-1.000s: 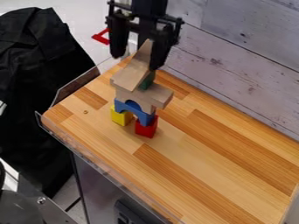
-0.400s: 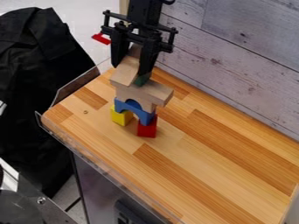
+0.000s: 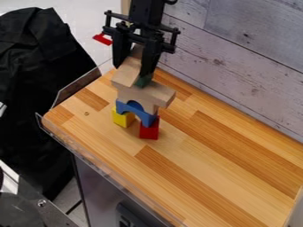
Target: Removed rectangular object from the cube
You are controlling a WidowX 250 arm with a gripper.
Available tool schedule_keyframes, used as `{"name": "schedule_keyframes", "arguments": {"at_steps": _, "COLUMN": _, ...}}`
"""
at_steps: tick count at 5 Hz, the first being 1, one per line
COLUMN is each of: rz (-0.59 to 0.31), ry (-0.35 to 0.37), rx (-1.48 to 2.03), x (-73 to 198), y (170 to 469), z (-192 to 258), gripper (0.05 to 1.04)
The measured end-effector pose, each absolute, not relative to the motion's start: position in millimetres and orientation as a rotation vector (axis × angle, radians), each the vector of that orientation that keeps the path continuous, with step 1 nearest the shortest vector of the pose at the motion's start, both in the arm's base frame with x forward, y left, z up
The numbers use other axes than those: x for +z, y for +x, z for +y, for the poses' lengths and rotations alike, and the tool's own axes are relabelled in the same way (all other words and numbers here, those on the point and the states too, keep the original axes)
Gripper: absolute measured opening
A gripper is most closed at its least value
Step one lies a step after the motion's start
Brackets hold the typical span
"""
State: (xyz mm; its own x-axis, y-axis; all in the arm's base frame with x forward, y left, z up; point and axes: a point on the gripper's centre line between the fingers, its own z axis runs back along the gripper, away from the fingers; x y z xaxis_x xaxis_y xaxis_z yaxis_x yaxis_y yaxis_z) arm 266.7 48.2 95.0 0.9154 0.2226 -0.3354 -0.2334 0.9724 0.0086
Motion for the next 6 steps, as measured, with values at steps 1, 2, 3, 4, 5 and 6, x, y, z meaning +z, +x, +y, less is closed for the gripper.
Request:
{"name": "schedule_keyframes", "arguments": {"at_steps": 1, "rz": 0.326, "ry": -0.033, "rx": 0.243, "x": 105, "y": 267, "z": 48, "gripper": 0.562}}
{"name": "schedule_keyframes", "arguments": {"at_steps": 2, "rz": 0.267, "ry": -0.017, "rx": 0.252, "x": 128, "y": 274, "z": 51, "gripper": 0.562}}
{"name": "schedule_keyframes", "arguments": {"at_steps": 3, "rz": 0.266, "ry": -0.008, "rx": 0.258, "x": 132, "y": 275, "z": 52, "gripper": 0.562}}
{"name": "schedule_keyframes", "arguments": {"at_steps": 4, "rz": 0.241, "ry": -0.012, "rx": 0.246, "x": 135, "y": 280, "z": 51, "gripper": 0.562}}
{"name": "schedule_keyframes", "arguments": {"at_steps": 5, "rz": 0.207, "ry": -0.014, "rx": 0.165, "x": 139, "y": 290, "z": 32, "gripper": 0.562}}
{"name": "schedule_keyframes", "arguments": {"at_steps": 6, "rz": 0.172, "ry": -0.026, "rx": 0.053, "x": 143, "y": 298, "z": 0, "gripper": 0.562}}
